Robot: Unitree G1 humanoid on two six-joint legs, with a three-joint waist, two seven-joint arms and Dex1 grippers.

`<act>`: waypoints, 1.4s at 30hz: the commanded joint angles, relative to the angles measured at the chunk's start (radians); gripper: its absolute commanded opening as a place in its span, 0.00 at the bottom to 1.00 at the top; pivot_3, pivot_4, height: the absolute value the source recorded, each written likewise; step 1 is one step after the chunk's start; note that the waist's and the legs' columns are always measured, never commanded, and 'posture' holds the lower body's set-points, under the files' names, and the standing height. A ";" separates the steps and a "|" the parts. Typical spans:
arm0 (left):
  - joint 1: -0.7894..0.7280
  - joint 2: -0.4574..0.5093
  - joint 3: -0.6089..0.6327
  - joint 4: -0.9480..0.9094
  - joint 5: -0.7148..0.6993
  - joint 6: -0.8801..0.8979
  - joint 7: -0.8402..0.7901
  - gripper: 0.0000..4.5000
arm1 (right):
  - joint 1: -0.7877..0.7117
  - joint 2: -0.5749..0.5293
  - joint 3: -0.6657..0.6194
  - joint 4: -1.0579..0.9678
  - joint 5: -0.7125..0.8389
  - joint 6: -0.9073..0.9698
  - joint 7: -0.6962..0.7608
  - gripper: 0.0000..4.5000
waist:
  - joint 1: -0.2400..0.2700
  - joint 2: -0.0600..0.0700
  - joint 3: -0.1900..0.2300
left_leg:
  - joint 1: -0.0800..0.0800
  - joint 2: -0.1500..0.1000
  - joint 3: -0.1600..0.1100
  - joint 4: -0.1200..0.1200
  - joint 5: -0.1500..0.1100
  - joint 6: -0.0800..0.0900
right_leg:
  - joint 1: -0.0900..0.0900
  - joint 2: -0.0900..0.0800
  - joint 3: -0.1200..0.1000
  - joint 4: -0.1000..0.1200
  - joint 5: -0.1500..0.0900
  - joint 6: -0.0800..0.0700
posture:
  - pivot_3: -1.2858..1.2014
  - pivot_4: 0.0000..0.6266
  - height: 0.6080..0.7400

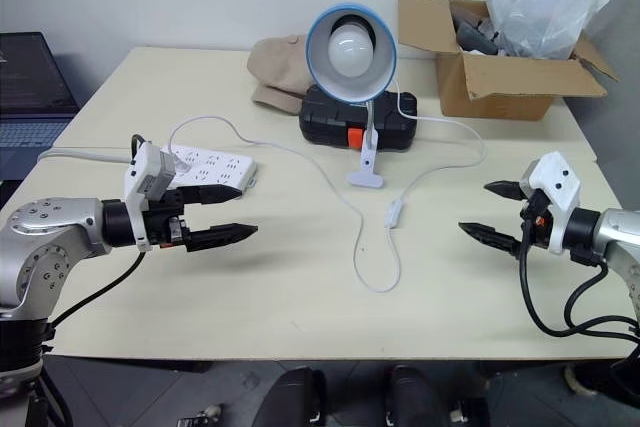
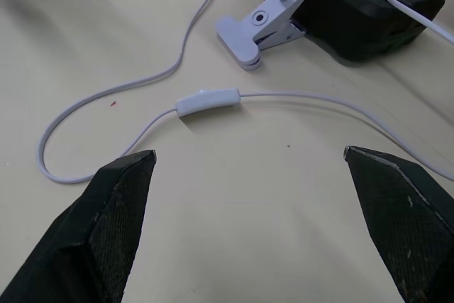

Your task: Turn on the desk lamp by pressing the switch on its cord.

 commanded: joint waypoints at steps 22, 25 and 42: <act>-0.120 -0.055 -0.181 0.022 0.083 -0.107 -0.139 1.00 | -0.553 0.490 0.019 0.245 0.180 0.941 -0.547 0.99 | -0.002 0.001 0.000 | 0.001 0.001 0.011 -0.002 0.000 0.000 | -0.006 0.001 0.010 0.002 0.003 -0.005 | 0.52 0.24 1.00; -0.122 -0.066 -0.206 0.023 0.102 -0.122 -0.148 1.00 | -0.596 0.562 -0.009 0.348 0.111 0.936 -0.632 0.99 | -0.001 0.001 0.000 | -0.009 0.001 0.012 0.000 0.000 0.000 | -0.016 0.000 0.011 0.007 0.003 -0.005 | 0.52 0.24 1.00; -0.102 -0.097 -0.216 0.041 0.129 -0.158 -0.153 1.00 | -0.765 0.676 -0.010 0.647 0.009 0.842 -0.664 0.99 | -0.012 0.001 0.000 | -0.013 0.001 0.020 0.000 0.000 0.001 | -0.030 0.002 0.021 0.017 0.003 -0.005 | 0.52 0.24 1.00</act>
